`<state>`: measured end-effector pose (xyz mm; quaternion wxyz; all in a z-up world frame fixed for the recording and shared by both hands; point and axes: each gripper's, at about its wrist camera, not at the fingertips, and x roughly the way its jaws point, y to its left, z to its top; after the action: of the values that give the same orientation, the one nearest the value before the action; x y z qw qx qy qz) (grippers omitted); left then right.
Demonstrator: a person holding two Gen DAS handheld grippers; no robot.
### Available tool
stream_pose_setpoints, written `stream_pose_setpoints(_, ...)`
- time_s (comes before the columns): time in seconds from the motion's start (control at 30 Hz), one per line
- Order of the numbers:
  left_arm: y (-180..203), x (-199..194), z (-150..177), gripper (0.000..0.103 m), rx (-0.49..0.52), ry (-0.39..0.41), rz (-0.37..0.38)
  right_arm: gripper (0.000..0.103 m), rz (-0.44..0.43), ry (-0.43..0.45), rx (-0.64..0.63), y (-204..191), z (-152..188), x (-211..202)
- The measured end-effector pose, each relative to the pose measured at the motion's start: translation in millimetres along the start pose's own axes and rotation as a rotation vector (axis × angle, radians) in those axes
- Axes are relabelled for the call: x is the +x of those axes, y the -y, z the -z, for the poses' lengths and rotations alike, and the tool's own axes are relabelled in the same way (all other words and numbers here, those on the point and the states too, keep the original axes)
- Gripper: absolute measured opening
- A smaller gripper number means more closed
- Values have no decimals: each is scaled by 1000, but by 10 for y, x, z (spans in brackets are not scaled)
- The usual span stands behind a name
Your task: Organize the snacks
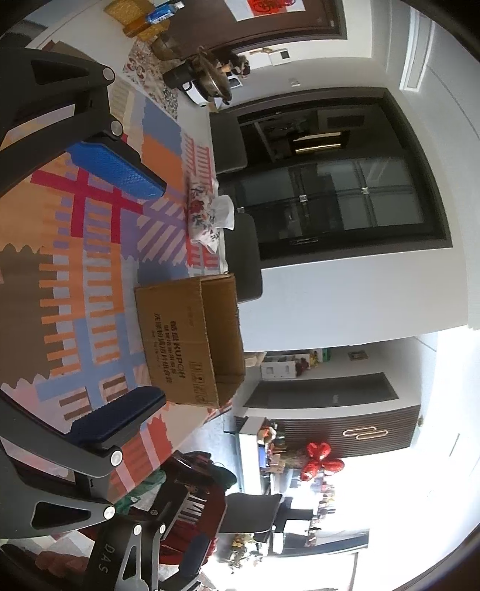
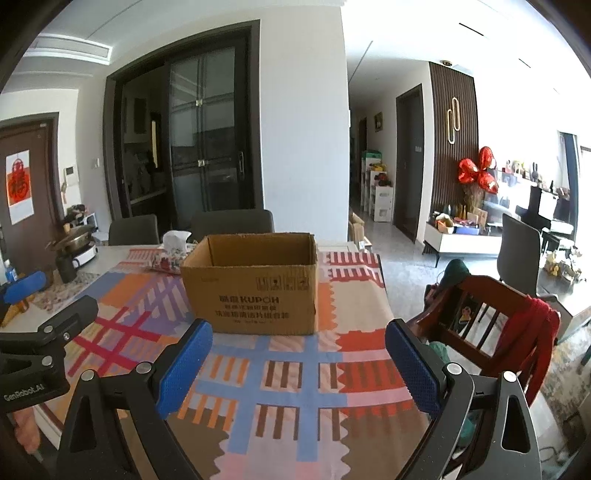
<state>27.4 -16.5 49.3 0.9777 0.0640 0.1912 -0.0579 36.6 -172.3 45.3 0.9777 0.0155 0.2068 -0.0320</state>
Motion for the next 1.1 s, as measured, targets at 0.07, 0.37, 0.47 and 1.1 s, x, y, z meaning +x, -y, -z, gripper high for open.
stream_pose_setpoints(0.07, 0, -27, 2, 103, 3, 11, 8, 95, 4, 9, -1, 0, -4, -21)
stream_pose_setpoints(0.37, 5, -77, -10, 103, 12, 32, -1, 95, 12, 26, -8, 3, -15, -63)
stream_pose_setpoints(0.47, 3, -79, -13, 103, 11, 33, -5, 95, 10, 25, -10, -6, -18, -69)
stream_pose_setpoints(1.1, -1, -52, 25, 103, 9, 37, -42, 95, 11, 15, -13, -8, -5, -61)
